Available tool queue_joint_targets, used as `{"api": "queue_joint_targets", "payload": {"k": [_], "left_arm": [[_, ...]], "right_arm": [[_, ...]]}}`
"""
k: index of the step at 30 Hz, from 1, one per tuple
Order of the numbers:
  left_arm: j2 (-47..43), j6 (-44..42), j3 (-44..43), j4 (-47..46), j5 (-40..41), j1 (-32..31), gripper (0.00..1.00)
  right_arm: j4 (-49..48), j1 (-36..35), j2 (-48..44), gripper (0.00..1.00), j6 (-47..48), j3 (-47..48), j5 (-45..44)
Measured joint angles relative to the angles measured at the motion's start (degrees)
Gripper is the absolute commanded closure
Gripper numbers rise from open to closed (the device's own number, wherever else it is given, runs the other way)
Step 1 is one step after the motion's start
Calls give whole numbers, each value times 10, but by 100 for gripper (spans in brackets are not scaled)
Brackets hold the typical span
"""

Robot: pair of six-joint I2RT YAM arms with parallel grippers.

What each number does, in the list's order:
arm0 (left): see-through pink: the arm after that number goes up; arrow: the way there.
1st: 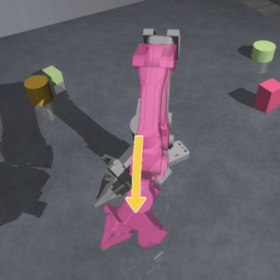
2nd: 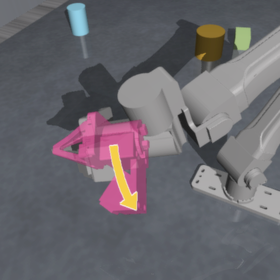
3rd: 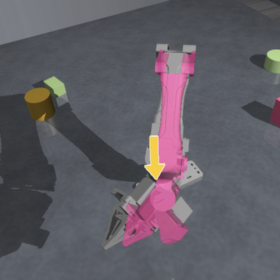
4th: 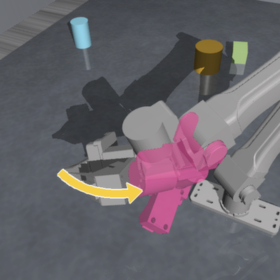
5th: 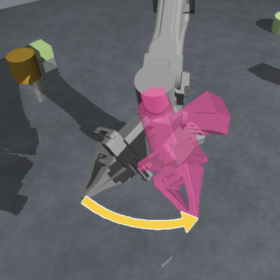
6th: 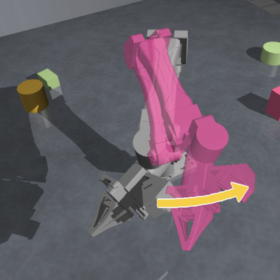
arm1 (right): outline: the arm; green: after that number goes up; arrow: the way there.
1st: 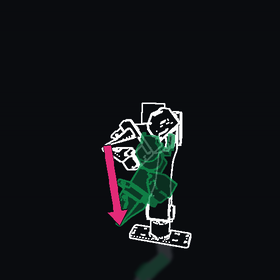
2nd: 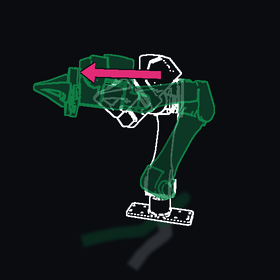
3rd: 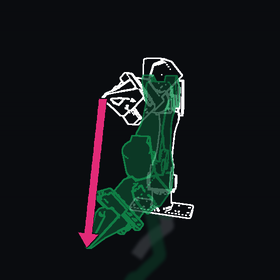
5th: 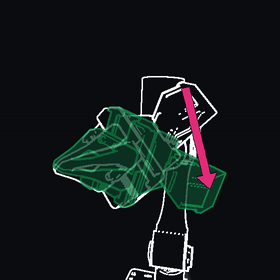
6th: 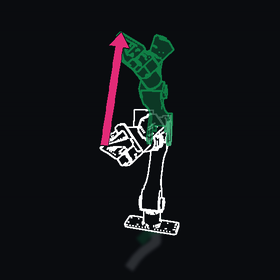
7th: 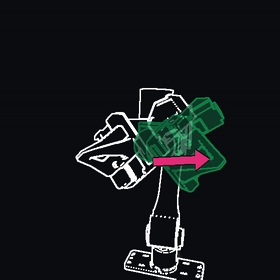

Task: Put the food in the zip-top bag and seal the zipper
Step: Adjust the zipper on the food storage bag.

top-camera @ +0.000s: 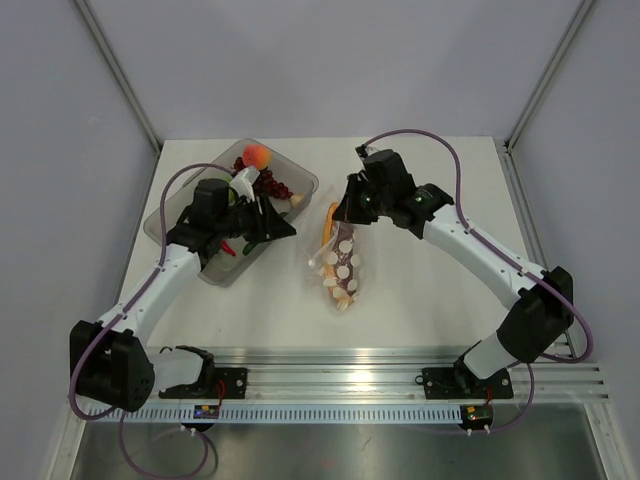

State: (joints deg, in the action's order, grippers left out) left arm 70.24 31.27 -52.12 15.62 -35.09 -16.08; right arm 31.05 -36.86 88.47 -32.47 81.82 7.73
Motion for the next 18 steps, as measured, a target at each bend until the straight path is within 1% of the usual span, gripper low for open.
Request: {"api": "queue_joint_targets", "payload": {"k": [1,2,4,5,11,14,15,18], "left_arm": [[-1,-9,-15,10,5,0,41],[-2,-17,-33,23,11,0,37],[-3,-26,-63,42,24,0,34],[-3,-31,-76,51,29,0,29],[6,-47,-142,116,82,14,27],[34,-45,-169,143,114,42,23],[47,-44,-173,151,126,54,20],[86,-41,-173,179,170,78,18]], "right_arm": [[-1,-1,-1,100,0,3,2],[-2,-2,-3,100,1,6,5],[-2,-5,-3,100,3,13,6],[-3,-7,-3,100,4,16,9],[-2,-14,-3,100,28,44,24],[-3,-14,-4,100,40,61,33],[-4,-14,-6,100,43,64,36],[-4,-14,-12,100,46,66,40]]}}
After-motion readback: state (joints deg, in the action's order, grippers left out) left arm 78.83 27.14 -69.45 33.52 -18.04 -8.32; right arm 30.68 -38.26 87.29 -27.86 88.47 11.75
